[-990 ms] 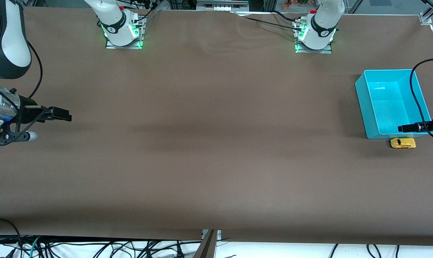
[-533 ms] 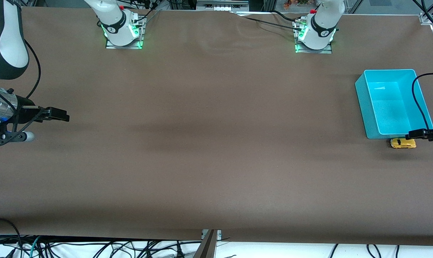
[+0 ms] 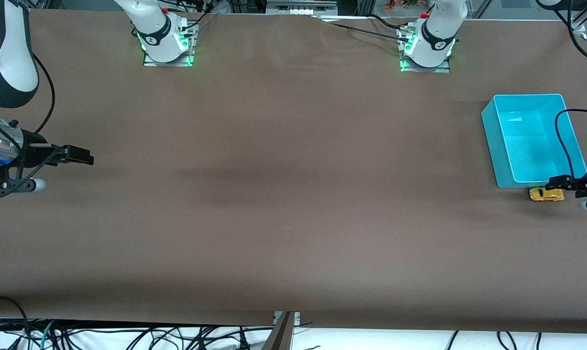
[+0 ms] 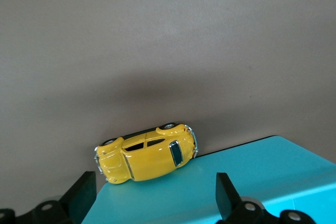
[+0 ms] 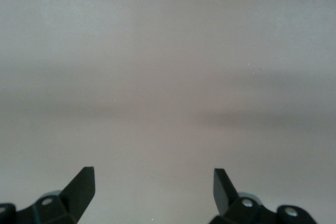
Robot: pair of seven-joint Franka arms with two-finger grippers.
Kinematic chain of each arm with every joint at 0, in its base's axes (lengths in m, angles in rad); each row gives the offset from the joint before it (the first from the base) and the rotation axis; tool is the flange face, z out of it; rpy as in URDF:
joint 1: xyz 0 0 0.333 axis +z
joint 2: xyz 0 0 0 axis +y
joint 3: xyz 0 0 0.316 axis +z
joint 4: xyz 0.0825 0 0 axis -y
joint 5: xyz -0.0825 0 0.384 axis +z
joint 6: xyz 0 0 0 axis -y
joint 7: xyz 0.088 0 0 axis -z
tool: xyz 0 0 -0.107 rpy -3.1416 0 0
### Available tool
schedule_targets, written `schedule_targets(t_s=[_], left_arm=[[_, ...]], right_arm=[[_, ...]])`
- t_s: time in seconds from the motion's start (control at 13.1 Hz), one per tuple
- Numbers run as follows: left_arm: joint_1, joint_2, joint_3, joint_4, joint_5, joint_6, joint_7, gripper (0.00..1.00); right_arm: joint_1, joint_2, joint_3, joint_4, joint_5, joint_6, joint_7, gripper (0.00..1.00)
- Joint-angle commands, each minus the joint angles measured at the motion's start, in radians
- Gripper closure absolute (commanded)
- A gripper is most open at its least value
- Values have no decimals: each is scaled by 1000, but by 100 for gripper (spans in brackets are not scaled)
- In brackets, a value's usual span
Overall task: Wind and store yellow beetle car
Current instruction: 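Close the left gripper on the yellow car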
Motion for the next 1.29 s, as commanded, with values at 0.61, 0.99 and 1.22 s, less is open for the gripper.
schedule_targets(t_s=[0.61,0.99,1.22], left_arm=[[0,51,29,1,-16,63,59,0],[0,78,34,1,-49,68,48,1],[0,84,45,-1,-80,66,39,1]], right_arm=[[-3,-21,1,0,-10,-18,12,0],[-3,-21,-1,0,-10,-20,12,0],[-3,-21,-1,-1,-10,-20,12,0]])
